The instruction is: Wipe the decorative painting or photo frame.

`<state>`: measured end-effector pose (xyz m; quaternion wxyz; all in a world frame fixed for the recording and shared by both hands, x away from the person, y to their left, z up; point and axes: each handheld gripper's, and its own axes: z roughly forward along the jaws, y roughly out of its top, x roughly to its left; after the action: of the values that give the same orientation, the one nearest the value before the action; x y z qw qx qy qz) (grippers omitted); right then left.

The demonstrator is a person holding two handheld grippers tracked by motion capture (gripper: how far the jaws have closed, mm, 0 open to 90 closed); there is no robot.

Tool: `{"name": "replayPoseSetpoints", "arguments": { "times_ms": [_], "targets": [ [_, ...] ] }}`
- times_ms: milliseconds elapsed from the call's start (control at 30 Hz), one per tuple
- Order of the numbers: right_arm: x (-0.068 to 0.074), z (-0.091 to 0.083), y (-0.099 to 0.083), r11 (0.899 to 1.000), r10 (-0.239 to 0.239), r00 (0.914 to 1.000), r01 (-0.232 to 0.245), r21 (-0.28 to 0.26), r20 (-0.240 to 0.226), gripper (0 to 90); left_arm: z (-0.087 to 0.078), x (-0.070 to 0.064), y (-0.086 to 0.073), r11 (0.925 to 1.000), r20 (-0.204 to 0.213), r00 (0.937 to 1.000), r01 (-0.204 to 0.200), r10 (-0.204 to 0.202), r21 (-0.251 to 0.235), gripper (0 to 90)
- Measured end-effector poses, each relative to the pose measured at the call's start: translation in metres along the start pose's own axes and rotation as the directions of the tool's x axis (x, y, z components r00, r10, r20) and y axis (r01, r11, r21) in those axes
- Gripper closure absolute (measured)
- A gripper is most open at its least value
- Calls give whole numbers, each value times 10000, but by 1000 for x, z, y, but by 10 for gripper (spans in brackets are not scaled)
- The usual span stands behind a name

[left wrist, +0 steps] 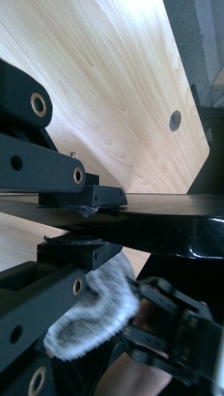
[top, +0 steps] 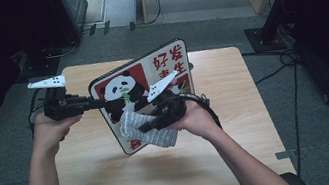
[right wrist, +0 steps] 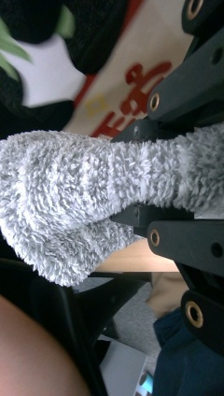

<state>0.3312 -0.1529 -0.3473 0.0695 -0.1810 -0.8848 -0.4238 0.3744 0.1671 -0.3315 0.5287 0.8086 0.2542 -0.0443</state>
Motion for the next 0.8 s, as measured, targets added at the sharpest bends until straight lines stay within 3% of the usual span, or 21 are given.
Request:
{"name": "replayPoseSetpoints", "arguments": {
  "times_ms": [267, 800],
  "targets": [
    [1, -30, 29, 9997, -17, 9993, 25, -226, 374, 704, 0, 0, 1, 10000, 4, 10000, 32, -32, 47, 777],
    [0, -71, 104, 9946, -985, 9855, 1020, -185, 1378, 700, 0, -1, 1, 9999, -12, 10000, 61, -61, 115, 778]
  ]
}}
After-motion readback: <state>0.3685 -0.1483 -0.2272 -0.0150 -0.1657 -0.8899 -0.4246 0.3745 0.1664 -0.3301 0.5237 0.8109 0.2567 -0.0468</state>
